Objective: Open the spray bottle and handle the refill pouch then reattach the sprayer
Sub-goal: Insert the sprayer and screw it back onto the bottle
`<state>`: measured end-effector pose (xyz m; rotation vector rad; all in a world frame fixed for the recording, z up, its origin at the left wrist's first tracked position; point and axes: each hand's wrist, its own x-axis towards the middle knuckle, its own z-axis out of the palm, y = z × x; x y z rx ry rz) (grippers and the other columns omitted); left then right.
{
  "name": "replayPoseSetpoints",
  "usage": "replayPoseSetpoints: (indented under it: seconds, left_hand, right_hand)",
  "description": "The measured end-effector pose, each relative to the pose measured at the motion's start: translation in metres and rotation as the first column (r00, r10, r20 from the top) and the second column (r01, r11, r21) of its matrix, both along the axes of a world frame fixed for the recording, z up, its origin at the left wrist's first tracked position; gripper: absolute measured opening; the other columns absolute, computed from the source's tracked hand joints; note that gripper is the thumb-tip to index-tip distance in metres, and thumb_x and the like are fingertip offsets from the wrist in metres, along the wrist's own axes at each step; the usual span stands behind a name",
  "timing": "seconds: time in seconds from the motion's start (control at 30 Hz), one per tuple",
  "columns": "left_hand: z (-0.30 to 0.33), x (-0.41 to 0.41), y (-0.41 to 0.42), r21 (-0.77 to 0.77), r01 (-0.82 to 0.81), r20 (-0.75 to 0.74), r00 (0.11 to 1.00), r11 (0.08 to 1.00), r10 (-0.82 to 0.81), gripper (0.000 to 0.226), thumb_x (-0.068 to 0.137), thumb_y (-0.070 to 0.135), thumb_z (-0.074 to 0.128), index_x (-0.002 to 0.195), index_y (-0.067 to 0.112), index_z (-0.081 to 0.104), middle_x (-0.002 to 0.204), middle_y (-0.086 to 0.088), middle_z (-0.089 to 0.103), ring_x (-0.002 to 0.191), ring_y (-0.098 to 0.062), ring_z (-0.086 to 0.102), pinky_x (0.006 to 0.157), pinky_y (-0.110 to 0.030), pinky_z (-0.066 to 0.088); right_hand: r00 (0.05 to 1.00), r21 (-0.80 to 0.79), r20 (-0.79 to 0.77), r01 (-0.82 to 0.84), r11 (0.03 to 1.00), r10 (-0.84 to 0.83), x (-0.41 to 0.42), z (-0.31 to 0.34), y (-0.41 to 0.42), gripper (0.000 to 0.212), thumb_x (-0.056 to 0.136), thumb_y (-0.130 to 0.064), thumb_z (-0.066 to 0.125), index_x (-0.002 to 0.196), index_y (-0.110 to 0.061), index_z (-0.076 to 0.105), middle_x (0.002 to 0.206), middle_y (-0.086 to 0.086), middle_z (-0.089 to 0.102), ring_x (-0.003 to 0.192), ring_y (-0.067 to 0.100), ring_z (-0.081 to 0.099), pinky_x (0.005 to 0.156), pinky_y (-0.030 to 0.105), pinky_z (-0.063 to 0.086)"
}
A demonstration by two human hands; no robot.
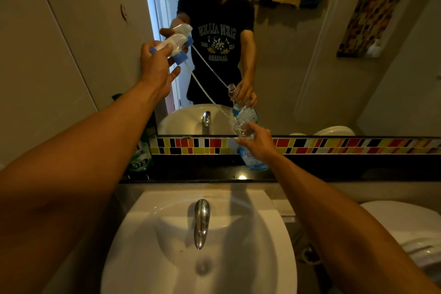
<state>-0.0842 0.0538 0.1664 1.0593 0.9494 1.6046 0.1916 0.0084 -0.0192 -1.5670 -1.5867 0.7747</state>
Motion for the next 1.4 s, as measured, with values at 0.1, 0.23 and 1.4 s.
replayPoseSetpoints:
  seconds: [0.1, 0.23, 1.4]
  left_hand:
    - [0.001, 0.001, 0.0, 0.008, 0.016, 0.012, 1.0, 1.0, -0.017, 0.024, 0.099, 0.02, 0.055, 0.12, 0.022, 0.044, 0.122, -0.005, 0.055, 0.105, -0.021, 0.065, 0.074, -0.03, 0.058]
    - [0.004, -0.002, 0.002, 0.028, 0.047, 0.011, 0.999, 0.998, -0.048, 0.024, 0.1, 0.022, 0.055, 0.12, 0.022, 0.042, 0.123, -0.004, 0.055, 0.106, -0.021, 0.066, 0.076, -0.031, 0.059]
    - [-0.09, 0.035, -0.008, -0.133, 0.258, -0.175, 0.944, 0.957, -0.279, 0.013, 0.087, 0.023, 0.072, 0.094, 0.032, 0.065, 0.109, -0.003, 0.069, 0.094, -0.019, 0.071, 0.064, -0.028, 0.055]
  right_hand:
    - [0.999, -0.017, 0.041, 0.035, 0.999, -0.035, 0.0, 0.002, -0.003, 0.048, 0.089, -0.026, 0.079, 0.133, -0.022, 0.059, 0.132, 0.008, 0.055, 0.121, 0.025, 0.055, 0.106, 0.049, 0.051]
    - [0.992, -0.03, 0.108, 0.066, 0.997, -0.062, 0.0, 0.001, -0.006, 0.046, 0.09, -0.029, 0.078, 0.132, -0.025, 0.06, 0.132, 0.009, 0.055, 0.125, 0.028, 0.052, 0.108, 0.051, 0.049]
    - [0.99, 0.038, -0.014, -0.14, 0.989, 0.141, -0.053, 0.043, -0.003, 0.046, 0.088, -0.025, 0.079, 0.129, -0.02, 0.06, 0.11, 0.0, 0.063, 0.105, 0.021, 0.065, 0.092, 0.041, 0.059]
